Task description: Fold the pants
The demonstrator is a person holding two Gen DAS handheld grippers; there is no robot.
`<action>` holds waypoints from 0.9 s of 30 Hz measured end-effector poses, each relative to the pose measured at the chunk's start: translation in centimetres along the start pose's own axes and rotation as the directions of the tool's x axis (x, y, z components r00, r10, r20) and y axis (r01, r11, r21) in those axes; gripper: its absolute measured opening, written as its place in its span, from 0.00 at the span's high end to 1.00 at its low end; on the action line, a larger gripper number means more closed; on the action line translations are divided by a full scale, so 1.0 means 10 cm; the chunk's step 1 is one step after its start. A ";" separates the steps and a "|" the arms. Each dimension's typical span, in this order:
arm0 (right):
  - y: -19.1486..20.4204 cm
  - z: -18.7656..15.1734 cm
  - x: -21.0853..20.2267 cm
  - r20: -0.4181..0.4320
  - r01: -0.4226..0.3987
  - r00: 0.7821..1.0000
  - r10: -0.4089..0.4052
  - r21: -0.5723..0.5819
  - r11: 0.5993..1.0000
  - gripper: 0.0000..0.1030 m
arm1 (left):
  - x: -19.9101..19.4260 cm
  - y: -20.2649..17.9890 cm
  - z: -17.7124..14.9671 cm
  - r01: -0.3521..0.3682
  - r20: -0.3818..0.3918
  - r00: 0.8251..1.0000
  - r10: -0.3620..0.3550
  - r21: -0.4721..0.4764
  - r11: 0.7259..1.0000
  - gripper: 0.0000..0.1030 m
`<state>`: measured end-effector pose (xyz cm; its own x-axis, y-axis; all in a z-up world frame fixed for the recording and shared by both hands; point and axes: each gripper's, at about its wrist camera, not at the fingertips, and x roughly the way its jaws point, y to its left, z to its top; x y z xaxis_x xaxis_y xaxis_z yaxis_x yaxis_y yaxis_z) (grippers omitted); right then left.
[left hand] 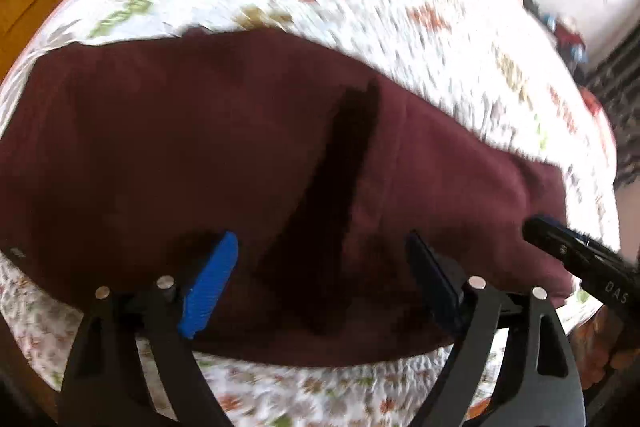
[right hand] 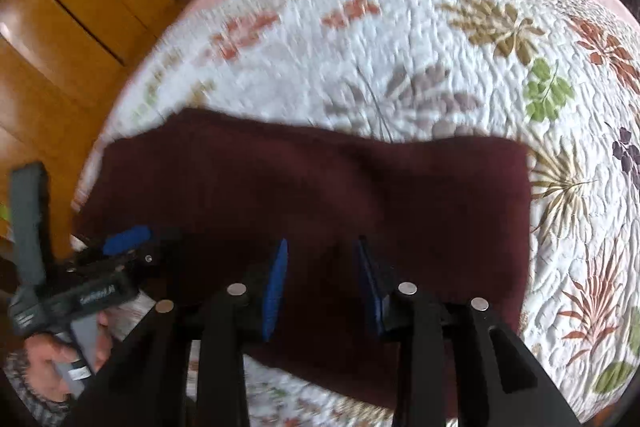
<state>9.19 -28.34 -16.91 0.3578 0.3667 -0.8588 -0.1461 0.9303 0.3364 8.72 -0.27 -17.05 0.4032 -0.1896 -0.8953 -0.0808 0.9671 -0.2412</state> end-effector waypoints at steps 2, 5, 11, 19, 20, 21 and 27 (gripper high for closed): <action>-0.02 -0.03 -0.17 0.032 -0.031 0.999 0.031 0.019 0.999 0.60 | -0.21 0.25 0.04 0.013 0.024 1.000 -0.012 -0.055 0.998 0.13; -0.05 -0.16 -0.33 0.074 -0.049 0.996 0.047 0.030 0.998 0.60 | -0.55 0.98 0.05 0.045 0.067 0.997 -0.030 -0.244 0.969 0.13; -0.09 -0.31 -0.26 0.044 -0.078 0.996 0.074 0.083 0.994 0.60 | -0.85 2.50 -0.27 0.079 0.106 0.994 -0.017 -0.617 0.783 0.21; -0.02 -0.37 -0.07 -0.015 -0.034 0.999 0.035 0.069 0.997 0.60 | -0.61 3.11 -0.52 0.297 0.207 0.954 -0.217 -0.745 0.597 0.29; -0.02 -0.38 -0.05 -0.021 -0.030 0.999 0.031 0.069 0.997 0.60 | -0.58 3.11 -0.53 0.319 0.222 0.947 -0.233 -0.743 0.588 0.30; -0.02 -0.38 -0.04 -0.024 -0.026 0.999 0.028 0.069 0.997 0.60 | -0.54 3.11 -0.51 0.332 0.234 0.942 -0.239 -0.739 0.586 0.31; 0.01 -0.39 -0.02 -0.033 0.004 0.999 -0.003 0.047 0.999 0.61 | -0.36 3.10 -0.42 0.355 0.254 0.933 -0.253 -0.754 0.553 0.30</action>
<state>5.52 -28.36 -18.21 0.3273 0.3638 -0.8721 -0.1012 0.9311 0.3504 0.93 29.69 -22.89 0.6284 -0.3789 -0.6794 -0.5884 0.3398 -0.7337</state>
